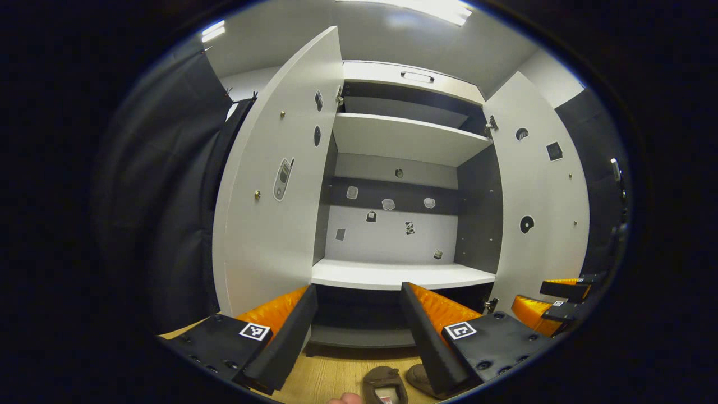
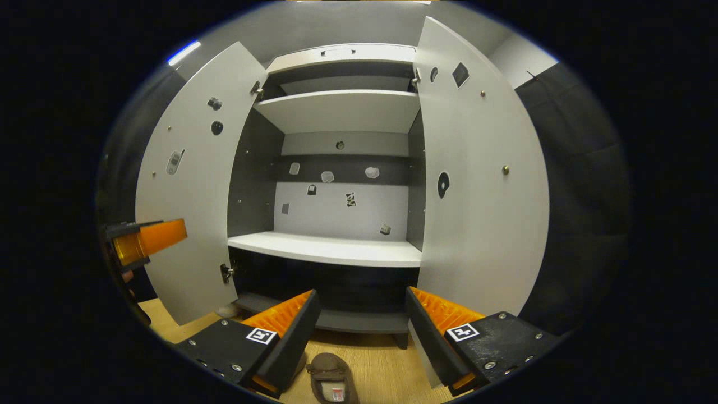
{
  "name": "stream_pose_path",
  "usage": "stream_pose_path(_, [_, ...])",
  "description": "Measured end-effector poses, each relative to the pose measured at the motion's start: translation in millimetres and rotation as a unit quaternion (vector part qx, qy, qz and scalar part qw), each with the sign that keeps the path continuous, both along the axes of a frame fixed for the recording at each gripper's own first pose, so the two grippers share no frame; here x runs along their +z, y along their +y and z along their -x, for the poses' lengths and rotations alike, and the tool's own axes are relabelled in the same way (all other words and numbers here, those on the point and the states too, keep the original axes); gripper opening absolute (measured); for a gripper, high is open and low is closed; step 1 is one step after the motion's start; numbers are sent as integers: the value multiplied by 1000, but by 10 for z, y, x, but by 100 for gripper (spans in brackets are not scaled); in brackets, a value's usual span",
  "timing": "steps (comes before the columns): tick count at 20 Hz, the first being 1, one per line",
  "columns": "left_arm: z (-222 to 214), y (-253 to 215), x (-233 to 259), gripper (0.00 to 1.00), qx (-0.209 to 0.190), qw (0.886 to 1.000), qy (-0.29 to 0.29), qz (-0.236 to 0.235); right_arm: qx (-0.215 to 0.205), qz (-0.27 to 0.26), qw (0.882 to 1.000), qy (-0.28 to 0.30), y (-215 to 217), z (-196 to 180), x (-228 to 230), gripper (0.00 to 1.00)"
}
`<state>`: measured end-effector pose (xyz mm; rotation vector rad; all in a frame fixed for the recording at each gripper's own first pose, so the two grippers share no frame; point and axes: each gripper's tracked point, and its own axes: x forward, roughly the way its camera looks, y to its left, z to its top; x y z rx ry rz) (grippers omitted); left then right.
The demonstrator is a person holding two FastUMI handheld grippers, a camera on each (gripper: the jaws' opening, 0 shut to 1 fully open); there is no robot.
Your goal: Grab one shoe with the right hand and put it into the shoe cabinet, grab the other shoe with the left hand and put it into the shoe cabinet; then close the right door with the right hand and the left door with the left hand.
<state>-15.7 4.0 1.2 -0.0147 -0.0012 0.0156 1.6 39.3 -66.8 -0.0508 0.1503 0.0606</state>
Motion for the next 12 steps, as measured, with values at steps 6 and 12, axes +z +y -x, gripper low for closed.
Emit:
stream_pose_path(6, [40, 12, -78, 97, 6, 1000, 4, -4, 13, 37, 993, 108, 35, -5, -1013, 95])
stream_pose_path(12, [51, 31, -114, 96, 12, 1000, 8, -2, 39, 83, 969, 230, 45, 295, -2151, 95])
